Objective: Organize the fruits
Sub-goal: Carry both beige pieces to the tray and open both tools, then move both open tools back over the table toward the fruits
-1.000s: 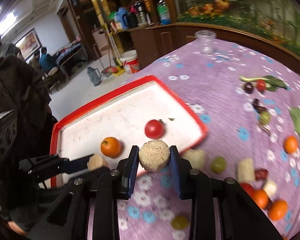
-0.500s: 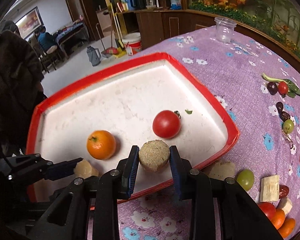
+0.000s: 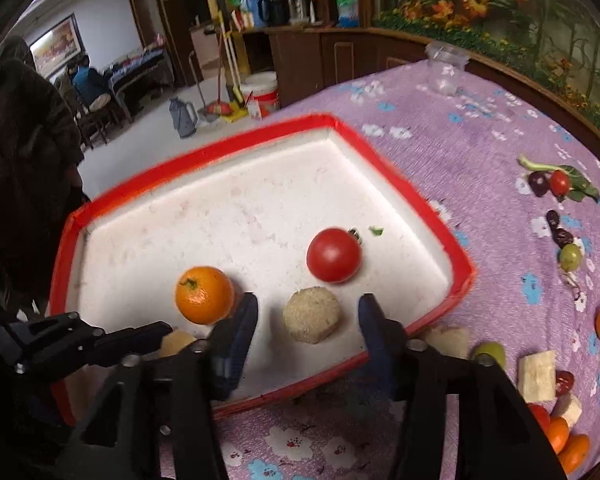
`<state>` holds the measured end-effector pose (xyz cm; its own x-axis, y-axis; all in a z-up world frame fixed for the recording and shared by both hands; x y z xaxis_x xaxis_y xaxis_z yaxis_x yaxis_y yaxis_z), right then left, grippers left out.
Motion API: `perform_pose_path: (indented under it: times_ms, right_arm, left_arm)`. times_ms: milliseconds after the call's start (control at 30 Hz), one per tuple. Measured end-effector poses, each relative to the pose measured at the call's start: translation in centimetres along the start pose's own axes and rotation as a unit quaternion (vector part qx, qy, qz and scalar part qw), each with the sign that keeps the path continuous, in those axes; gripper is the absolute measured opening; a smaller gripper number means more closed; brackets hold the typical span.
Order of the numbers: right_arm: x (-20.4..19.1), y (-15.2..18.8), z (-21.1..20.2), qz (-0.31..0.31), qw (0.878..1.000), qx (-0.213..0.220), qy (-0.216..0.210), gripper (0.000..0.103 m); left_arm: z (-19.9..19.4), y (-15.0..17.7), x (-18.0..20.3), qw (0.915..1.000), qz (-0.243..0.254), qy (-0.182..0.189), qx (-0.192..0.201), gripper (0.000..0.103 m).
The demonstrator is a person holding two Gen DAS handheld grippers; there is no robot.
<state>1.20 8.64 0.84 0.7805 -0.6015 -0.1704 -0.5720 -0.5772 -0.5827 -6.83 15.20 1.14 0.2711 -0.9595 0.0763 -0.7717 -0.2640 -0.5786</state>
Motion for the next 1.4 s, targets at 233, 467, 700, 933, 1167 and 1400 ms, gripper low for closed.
perform_pose_path:
  times_ms: [233, 467, 700, 933, 1167, 1400]
  right_arm:
    - [0.8, 0.8, -4.4, 0.032, 0.998, 0.045, -0.011, 0.062]
    - [2.7, 3.5, -8.1, 0.072, 0.995, 0.071, -0.005, 0.074]
    - [5.2, 6.8, -11.1, 0.111, 0.990, 0.084, 0.009, 0.079]
    - [9.1, 11.3, -14.2, 0.156, 0.982, 0.095, 0.043, 0.079]
    - [12.4, 14.7, -16.2, 0.198, 0.973, 0.100, 0.070, 0.079]
    - [14.3, 17.2, -17.1, 0.218, 0.967, 0.102, 0.086, 0.078]
  left_arm:
    - [-1.1, 0.0, -0.1, 0.9999, -0.006, -0.005, 0.013, 0.059]
    - [-2.2, -0.3, 0.4, 0.9995, -0.010, -0.005, 0.029, 0.069]
    - [-3.3, -0.6, 2.5, 0.9990, 0.009, 0.010, 0.042, 0.070]
    - [-4.0, -0.6, 5.1, 0.9979, 0.027, 0.032, 0.049, 0.070]
    - [-4.1, -0.3, 7.7, 0.9962, 0.054, 0.047, 0.048, 0.070]
    - [-3.3, 1.2, 10.1, 0.9937, 0.081, 0.070, 0.032, 0.070]
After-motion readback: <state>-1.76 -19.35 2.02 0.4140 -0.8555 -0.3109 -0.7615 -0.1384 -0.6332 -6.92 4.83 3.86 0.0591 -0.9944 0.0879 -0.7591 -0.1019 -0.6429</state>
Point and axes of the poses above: each gripper's, at about its wrist camera, not at the fingertips, and z roughly the way its jaws point, x to its right, y to its underside, the point moved 2 cm from there along z, roughly the way its jaws point, and after that the axes turned 7 degrees about -y, right-handed, at the moved point
